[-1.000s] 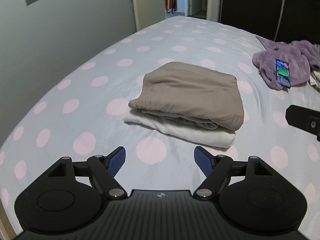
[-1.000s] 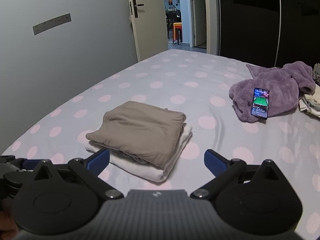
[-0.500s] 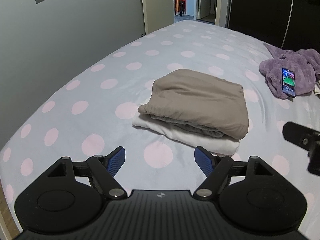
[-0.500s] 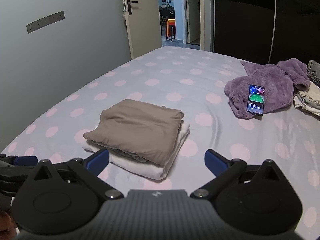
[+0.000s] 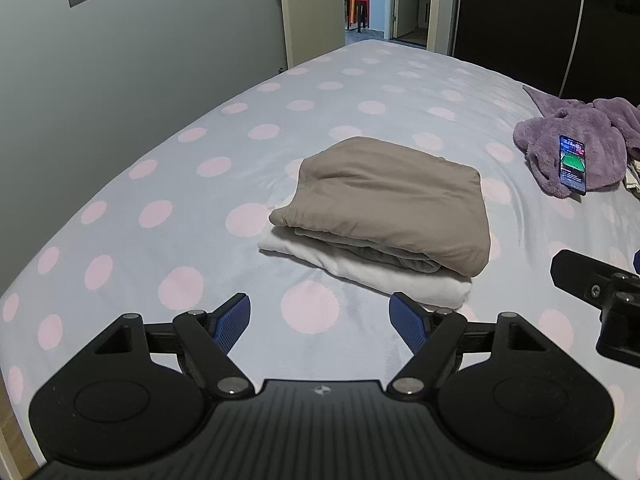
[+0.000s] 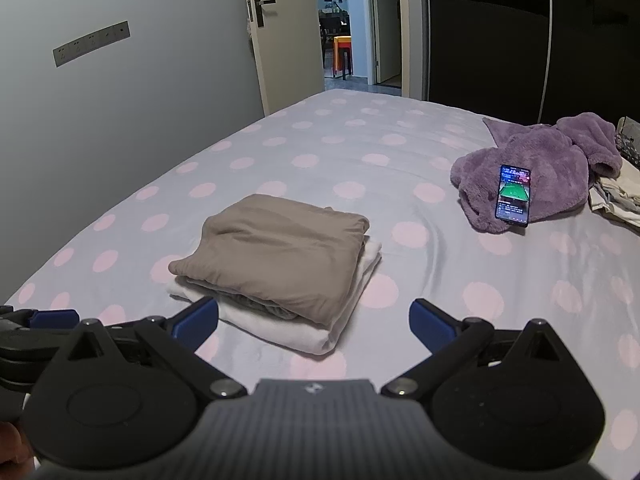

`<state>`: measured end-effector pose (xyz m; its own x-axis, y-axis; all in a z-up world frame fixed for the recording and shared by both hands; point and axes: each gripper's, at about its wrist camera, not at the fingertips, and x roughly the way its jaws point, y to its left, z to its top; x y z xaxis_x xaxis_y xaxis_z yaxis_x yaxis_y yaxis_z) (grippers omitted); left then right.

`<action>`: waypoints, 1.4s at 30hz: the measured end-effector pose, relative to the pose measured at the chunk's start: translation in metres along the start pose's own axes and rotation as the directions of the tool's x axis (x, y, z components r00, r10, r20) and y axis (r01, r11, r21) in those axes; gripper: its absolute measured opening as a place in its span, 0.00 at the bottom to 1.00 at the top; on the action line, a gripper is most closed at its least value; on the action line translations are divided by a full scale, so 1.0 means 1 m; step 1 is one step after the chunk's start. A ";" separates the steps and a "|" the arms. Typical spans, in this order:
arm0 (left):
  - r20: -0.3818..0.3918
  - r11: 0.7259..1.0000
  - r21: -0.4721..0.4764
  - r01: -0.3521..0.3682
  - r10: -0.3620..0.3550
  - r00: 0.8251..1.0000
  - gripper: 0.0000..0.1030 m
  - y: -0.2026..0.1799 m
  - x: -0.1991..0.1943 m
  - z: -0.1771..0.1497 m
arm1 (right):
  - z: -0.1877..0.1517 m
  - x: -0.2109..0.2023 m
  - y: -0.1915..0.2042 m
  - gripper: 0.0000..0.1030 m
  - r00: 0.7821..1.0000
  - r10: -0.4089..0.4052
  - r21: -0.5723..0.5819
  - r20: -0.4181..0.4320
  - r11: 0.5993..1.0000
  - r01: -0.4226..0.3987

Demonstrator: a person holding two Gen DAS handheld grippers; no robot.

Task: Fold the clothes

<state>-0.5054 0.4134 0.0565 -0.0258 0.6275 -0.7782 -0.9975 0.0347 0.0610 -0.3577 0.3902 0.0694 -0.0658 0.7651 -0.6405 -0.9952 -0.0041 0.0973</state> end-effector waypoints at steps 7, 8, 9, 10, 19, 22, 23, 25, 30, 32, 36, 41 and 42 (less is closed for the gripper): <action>-0.001 1.000 0.006 -0.003 0.003 1.000 0.74 -0.003 -0.002 -0.003 | -0.001 -0.001 -0.002 0.99 1.000 0.000 0.006 -0.001 1.000 0.000; -0.001 1.000 0.007 -0.003 0.003 1.000 0.74 -0.003 -0.002 -0.003 | -0.001 -0.001 -0.002 0.99 1.000 0.000 0.006 -0.002 1.000 0.000; -0.002 1.000 0.006 -0.004 0.004 1.000 0.74 -0.003 -0.002 -0.003 | -0.002 -0.001 -0.002 0.99 1.000 0.001 0.006 -0.003 1.000 -0.001; -0.002 1.000 0.006 -0.004 0.004 1.000 0.74 -0.003 -0.002 -0.003 | -0.001 -0.001 -0.002 0.99 1.000 0.001 0.006 -0.004 1.000 -0.001; -0.002 1.000 0.006 0.006 -0.006 1.000 0.74 -0.001 0.003 -0.002 | -0.002 0.002 -0.001 0.99 1.000 0.005 0.008 -0.004 1.000 -0.005; 0.012 1.000 0.003 0.021 -0.021 1.000 0.74 0.004 0.016 0.005 | -0.001 0.004 -0.001 0.99 0.999 0.027 0.004 0.024 1.000 -0.027; 0.014 1.000 -0.005 0.024 -0.024 1.000 0.74 0.006 0.023 0.009 | -0.001 0.006 -0.001 0.99 0.999 0.028 0.008 0.030 1.000 -0.029; 0.023 0.999 -0.013 0.047 -0.047 0.999 0.74 0.007 0.039 0.018 | 0.001 0.011 -0.002 0.99 0.999 0.028 0.010 0.027 1.000 -0.029; 0.079 0.991 0.013 0.132 -0.133 0.988 0.74 0.003 0.106 0.056 | 0.003 0.023 -0.007 0.99 1.000 0.006 0.010 0.026 1.000 -0.006; 0.055 0.994 0.023 0.103 -0.104 0.993 0.74 -0.002 0.147 0.071 | 0.001 0.027 -0.010 0.99 1.000 -0.004 0.004 0.019 1.000 0.003; -0.004 0.998 0.023 0.064 -0.064 0.998 0.74 -0.013 0.218 0.095 | -0.004 0.035 -0.020 0.99 1.000 -0.029 -0.015 0.005 0.999 0.029; 0.054 0.995 -0.100 0.000 0.005 0.999 0.74 0.002 0.260 0.121 | -0.012 0.049 -0.035 0.99 0.997 -0.056 -0.007 -0.044 0.998 0.055; 0.062 0.991 -0.132 -0.017 0.025 0.998 0.74 0.009 0.267 0.128 | -0.013 0.051 -0.036 0.99 0.997 -0.058 -0.007 -0.051 0.998 0.058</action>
<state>-0.5126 0.6812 -0.0707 -0.0468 0.6752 -0.7362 -0.9969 -0.0786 -0.0087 -0.3258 0.4211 0.0233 -0.0111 0.7305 -0.6828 -0.9978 0.0361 0.0548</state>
